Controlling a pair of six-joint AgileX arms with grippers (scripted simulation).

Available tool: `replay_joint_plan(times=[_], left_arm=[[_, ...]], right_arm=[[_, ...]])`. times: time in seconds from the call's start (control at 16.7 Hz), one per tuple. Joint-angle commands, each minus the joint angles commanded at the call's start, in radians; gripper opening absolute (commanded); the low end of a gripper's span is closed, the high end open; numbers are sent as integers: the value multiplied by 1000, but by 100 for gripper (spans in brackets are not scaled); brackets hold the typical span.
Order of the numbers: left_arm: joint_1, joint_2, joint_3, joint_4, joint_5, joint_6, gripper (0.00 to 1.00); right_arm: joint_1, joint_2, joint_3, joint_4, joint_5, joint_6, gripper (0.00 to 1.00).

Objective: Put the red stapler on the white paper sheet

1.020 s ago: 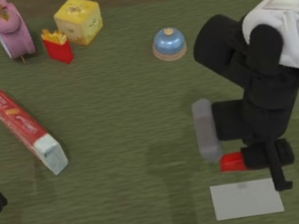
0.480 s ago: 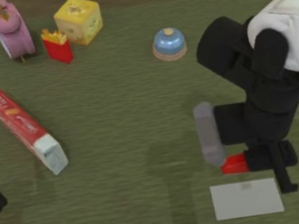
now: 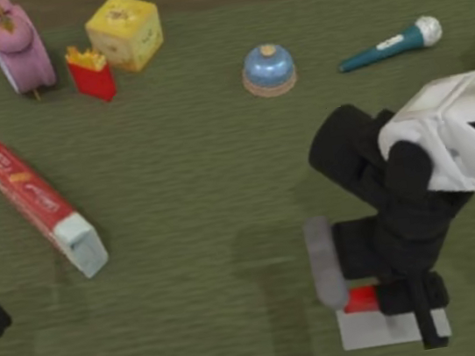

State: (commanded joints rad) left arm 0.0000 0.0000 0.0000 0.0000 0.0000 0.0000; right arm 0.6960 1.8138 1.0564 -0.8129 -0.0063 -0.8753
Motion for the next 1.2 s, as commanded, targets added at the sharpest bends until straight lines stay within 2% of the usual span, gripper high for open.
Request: replay_joint_plan(times=[0.36,1.14,1.2], left_arm=[[0,0,0,0,0,0,100],[0,0,0,0,0,0,100],[0,0,0,0,0,0,100]], right_arm=[[3,19,-35,45,0,0,0],[3,19,-35,45,0,0,98],[3,19,-35,45,0,0,100]])
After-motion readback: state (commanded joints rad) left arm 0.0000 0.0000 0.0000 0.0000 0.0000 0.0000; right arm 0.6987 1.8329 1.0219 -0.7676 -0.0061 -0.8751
